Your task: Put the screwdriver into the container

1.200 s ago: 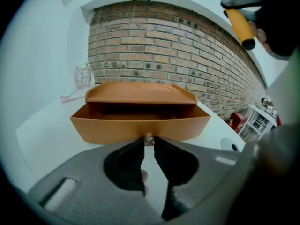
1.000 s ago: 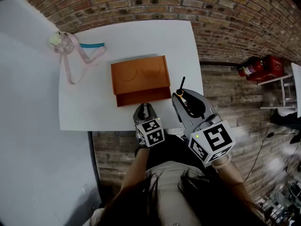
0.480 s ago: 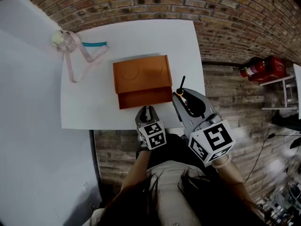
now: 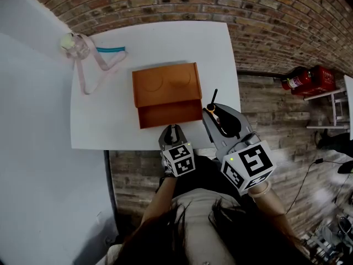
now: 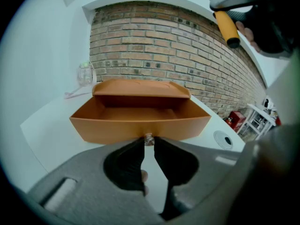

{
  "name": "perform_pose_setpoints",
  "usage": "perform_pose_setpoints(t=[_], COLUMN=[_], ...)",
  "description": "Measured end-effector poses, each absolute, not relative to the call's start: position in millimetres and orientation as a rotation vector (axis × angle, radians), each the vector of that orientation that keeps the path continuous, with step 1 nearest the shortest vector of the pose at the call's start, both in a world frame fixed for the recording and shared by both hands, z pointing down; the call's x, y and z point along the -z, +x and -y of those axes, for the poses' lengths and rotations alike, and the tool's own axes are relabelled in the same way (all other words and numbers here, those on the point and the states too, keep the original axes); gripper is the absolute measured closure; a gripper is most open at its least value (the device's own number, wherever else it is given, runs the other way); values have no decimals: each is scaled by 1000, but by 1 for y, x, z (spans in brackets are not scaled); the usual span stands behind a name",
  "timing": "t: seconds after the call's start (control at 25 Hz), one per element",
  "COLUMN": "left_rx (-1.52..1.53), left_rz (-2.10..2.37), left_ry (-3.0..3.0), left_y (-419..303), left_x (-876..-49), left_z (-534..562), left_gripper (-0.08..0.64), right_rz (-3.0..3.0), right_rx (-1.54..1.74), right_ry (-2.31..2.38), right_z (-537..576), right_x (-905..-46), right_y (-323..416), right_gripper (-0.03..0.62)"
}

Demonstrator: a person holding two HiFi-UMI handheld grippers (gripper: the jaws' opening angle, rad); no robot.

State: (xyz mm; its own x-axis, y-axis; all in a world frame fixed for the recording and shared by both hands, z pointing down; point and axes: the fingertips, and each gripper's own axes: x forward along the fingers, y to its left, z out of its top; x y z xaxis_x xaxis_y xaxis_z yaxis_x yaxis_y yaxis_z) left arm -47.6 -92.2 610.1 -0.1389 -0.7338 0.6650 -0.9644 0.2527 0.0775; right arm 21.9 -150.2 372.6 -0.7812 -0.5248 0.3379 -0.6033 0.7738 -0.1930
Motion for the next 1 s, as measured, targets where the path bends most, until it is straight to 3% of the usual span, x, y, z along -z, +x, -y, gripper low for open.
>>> perform_pose_setpoints(t=[1.0], left_rx=[-511], left_rz=[1937], left_ry=[1558], left_y=[-41], left_x=[-610], left_z=[83], left_gripper=[497], right_rz=[2705], right_rx=[-450], right_ry=[825], right_z=[147], right_x=[-382], right_y=[12], right_gripper=[517])
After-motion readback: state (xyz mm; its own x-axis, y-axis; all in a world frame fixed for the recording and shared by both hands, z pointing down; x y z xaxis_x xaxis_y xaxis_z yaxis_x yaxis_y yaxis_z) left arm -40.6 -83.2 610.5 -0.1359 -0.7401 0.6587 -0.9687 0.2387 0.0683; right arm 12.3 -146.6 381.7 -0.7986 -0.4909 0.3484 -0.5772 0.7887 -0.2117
